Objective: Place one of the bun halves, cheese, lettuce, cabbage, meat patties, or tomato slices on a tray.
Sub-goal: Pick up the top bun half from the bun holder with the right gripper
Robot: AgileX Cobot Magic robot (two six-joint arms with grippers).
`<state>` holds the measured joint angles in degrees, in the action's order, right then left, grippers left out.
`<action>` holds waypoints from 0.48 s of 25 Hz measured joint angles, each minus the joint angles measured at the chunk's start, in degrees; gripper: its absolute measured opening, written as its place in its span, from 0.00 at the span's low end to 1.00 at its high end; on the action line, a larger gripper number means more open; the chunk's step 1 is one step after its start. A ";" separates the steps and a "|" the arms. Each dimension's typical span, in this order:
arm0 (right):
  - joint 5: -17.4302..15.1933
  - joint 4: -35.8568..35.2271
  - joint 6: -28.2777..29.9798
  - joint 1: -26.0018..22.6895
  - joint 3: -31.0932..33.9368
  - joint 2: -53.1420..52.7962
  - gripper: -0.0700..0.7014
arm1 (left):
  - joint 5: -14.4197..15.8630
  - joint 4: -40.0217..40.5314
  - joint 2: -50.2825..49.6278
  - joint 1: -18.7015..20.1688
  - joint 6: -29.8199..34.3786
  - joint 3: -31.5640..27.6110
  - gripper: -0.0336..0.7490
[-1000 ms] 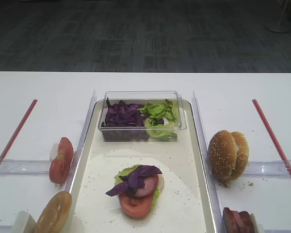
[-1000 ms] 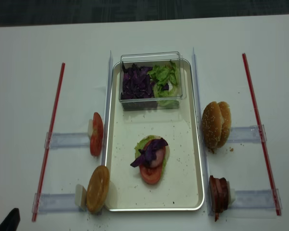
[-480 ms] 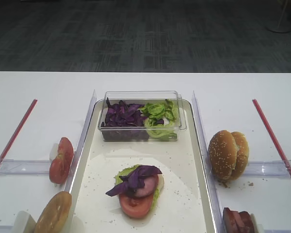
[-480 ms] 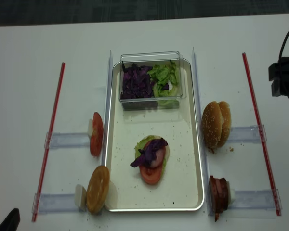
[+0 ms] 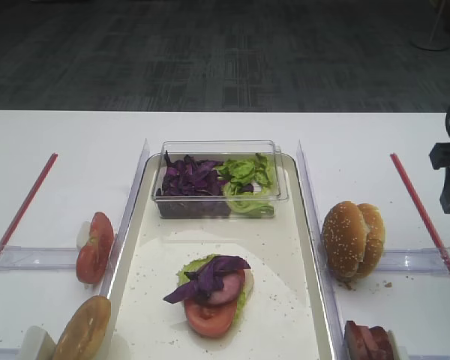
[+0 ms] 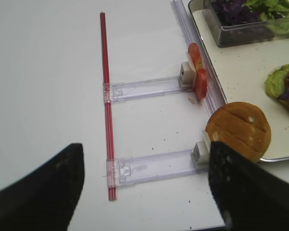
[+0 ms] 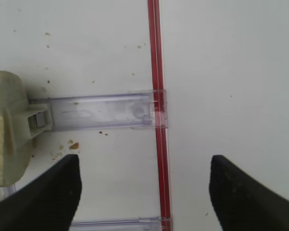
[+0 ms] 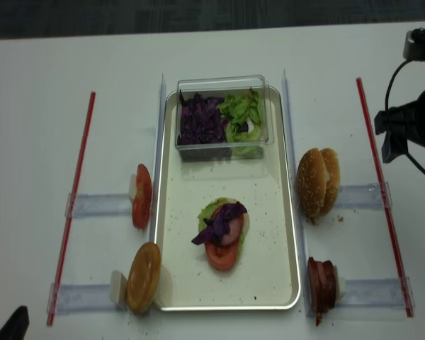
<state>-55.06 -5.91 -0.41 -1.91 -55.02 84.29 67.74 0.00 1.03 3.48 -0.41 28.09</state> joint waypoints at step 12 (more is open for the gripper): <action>-0.54 -0.22 0.41 0.00 -0.12 0.70 0.83 | 0.00 -0.39 0.00 0.00 0.00 0.00 0.67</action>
<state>-55.60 -6.13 0.00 -1.91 -55.14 84.99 67.74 -0.39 1.03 3.48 -0.41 28.09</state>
